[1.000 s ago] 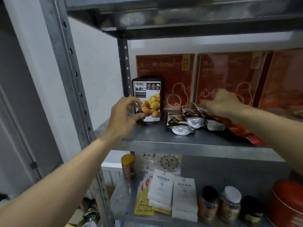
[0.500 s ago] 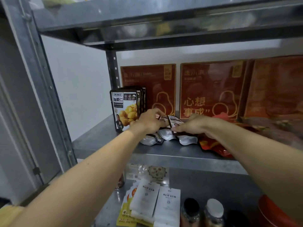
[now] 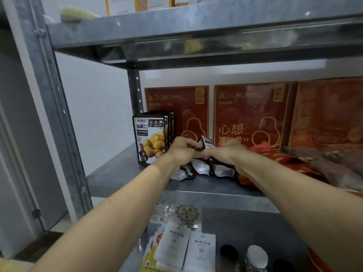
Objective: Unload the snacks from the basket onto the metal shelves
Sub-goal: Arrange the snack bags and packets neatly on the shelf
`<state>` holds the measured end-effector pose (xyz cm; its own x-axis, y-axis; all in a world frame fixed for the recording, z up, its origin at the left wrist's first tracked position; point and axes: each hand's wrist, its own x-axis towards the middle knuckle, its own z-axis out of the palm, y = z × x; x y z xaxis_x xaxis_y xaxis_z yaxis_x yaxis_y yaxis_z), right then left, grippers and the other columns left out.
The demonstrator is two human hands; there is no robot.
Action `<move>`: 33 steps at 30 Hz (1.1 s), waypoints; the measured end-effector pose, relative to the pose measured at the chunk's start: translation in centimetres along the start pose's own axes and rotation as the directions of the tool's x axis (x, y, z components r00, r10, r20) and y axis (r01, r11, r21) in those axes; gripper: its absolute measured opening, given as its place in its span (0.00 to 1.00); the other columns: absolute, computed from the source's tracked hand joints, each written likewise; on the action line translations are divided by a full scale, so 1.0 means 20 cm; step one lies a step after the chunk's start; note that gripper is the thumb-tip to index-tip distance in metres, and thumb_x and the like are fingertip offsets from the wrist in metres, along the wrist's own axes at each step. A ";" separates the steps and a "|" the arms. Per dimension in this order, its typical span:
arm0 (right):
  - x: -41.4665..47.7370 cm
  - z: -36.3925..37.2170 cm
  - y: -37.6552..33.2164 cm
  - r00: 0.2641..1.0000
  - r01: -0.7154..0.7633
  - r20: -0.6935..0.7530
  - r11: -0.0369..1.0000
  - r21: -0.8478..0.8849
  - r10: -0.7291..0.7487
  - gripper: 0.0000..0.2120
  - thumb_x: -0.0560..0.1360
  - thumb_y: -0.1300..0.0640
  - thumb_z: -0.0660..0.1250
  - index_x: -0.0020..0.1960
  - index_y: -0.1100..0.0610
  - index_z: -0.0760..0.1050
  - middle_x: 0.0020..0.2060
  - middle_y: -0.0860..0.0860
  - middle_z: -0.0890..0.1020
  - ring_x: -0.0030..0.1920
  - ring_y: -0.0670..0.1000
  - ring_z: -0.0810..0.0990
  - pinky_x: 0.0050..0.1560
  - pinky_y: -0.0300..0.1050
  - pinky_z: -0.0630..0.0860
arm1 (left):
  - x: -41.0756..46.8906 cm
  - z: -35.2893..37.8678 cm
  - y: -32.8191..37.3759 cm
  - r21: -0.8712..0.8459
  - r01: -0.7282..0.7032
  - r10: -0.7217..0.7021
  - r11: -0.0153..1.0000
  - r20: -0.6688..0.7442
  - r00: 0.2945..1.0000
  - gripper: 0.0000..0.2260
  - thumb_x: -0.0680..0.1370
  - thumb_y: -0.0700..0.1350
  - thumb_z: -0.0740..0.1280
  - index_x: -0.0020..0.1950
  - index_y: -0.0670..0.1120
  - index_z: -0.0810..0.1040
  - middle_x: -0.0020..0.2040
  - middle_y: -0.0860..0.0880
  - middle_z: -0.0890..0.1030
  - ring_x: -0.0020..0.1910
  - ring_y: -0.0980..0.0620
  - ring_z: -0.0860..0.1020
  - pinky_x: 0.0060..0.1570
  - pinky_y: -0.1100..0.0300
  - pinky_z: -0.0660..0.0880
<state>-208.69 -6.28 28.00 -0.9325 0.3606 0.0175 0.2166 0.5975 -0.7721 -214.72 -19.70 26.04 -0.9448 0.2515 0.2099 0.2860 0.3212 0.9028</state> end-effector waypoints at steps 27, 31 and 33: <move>-0.24 0.27 -0.17 0.813 0.572 -0.218 0.675 0.466 -0.540 0.27 0.60 0.63 0.83 0.51 0.61 0.72 0.44 0.54 0.79 0.38 0.43 0.75 0.40 0.33 0.77 | -0.35 -0.49 -0.17 -0.481 -0.313 0.215 0.819 -0.248 0.945 0.17 0.73 0.25 0.67 0.50 0.45 0.83 0.52 0.47 0.84 0.49 0.54 0.83 0.47 0.61 0.80; -0.27 0.46 -0.25 0.802 0.589 -0.227 0.673 0.447 -0.552 0.25 0.60 0.63 0.83 0.47 0.59 0.70 0.42 0.54 0.80 0.39 0.42 0.79 0.43 0.38 0.80 | -0.40 -0.65 -0.29 -0.428 -0.281 0.153 0.859 -0.310 0.938 0.16 0.71 0.26 0.70 0.49 0.46 0.84 0.50 0.50 0.85 0.52 0.52 0.83 0.54 0.57 0.79; -0.27 0.54 -0.29 0.792 0.602 -0.224 0.665 0.443 -0.568 0.24 0.61 0.66 0.82 0.46 0.60 0.69 0.36 0.47 0.76 0.31 0.33 0.73 0.35 0.27 0.72 | -0.41 -0.70 -0.34 -0.380 -0.251 0.116 0.890 -0.343 0.932 0.16 0.71 0.28 0.71 0.48 0.48 0.84 0.50 0.50 0.84 0.50 0.54 0.83 0.50 0.61 0.80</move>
<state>-208.01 -19.35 25.47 -0.7969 0.1068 0.5945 -0.5450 0.2973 -0.7840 -211.10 -36.82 23.46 -0.9021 -0.0417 0.4295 0.4313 -0.1244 0.8936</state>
